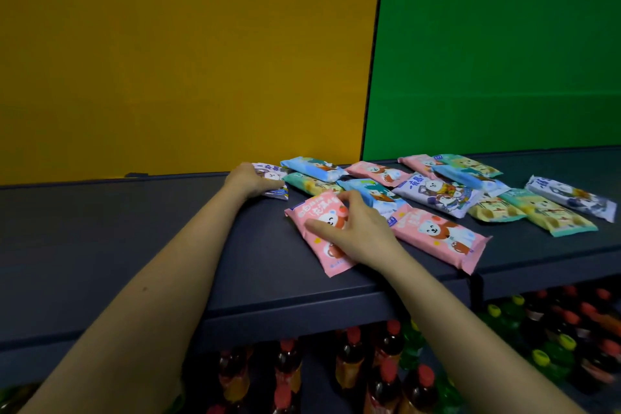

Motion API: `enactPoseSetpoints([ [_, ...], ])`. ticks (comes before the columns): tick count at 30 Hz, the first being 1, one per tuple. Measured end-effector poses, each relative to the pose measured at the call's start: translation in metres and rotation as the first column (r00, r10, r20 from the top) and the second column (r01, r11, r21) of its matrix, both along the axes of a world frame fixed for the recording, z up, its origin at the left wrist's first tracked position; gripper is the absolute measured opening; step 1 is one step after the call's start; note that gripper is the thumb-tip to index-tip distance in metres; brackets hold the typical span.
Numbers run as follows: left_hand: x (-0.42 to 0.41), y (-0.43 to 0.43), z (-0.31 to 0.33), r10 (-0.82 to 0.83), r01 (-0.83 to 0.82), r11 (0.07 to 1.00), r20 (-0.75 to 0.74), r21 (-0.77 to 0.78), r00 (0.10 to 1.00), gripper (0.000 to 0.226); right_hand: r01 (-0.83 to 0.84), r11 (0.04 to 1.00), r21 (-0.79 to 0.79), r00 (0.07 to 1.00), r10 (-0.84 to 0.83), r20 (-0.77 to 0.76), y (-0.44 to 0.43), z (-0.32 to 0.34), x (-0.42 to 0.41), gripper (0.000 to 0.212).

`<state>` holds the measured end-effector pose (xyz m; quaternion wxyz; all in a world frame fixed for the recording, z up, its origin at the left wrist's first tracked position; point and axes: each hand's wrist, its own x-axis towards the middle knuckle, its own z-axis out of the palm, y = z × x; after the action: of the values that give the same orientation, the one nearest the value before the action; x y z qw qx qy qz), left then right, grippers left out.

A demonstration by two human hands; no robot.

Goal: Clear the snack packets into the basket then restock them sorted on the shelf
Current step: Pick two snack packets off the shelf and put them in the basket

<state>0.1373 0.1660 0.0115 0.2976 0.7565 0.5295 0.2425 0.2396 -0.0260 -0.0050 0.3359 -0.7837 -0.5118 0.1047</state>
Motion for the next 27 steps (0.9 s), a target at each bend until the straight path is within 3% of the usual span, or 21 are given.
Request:
enactPoseSetpoints([
  [6,-0.017,-0.018,0.004,-0.033,0.065,0.988,0.224,-0.137,0.974,0.025,-0.011,1.0,0.006,0.998,0.011,-0.066,-0.002,0.001,0.002,0.065],
  [9,-0.039,-0.024,0.006,-0.026,0.107,0.969,0.339,-0.221,0.94,0.01,-0.022,0.999,0.035,0.984,0.028,-0.174,-0.002,0.001,0.002,0.055],
  [12,-0.066,-0.044,0.009,0.031,0.154,0.941,0.528,-0.302,0.848,0.008,-0.013,0.995,0.097,0.955,0.041,-0.295,0.001,-0.001,0.004,0.053],
  [15,-0.103,-0.08,0.014,0.108,0.151,0.945,0.712,-0.291,0.694,0.005,-0.046,0.97,0.239,0.869,0.157,-0.47,-0.001,-0.002,-0.005,0.053],
  [17,-0.135,-0.112,0.013,0.124,0.091,0.969,0.772,-0.228,0.623,0.007,-0.104,0.938,0.331,0.782,0.282,-0.556,-0.006,-0.001,-0.024,0.053],
  [21,-0.212,-0.191,-0.008,0.205,-0.163,0.977,0.788,-0.134,0.581,0.005,-0.298,0.844,0.445,0.617,0.526,-0.585,-0.019,0.002,-0.086,0.042],
  [24,-0.274,-0.247,-0.038,0.342,-0.369,0.916,0.791,-0.159,0.507,0.005,-0.475,0.747,0.466,0.478,0.663,-0.576,-0.03,-0.002,-0.15,0.043],
  [27,-0.338,-0.299,-0.071,0.497,-0.561,0.797,0.772,-0.224,0.396,0.004,-0.646,0.638,0.419,0.349,0.735,-0.581,-0.044,-0.018,-0.225,0.045],
])
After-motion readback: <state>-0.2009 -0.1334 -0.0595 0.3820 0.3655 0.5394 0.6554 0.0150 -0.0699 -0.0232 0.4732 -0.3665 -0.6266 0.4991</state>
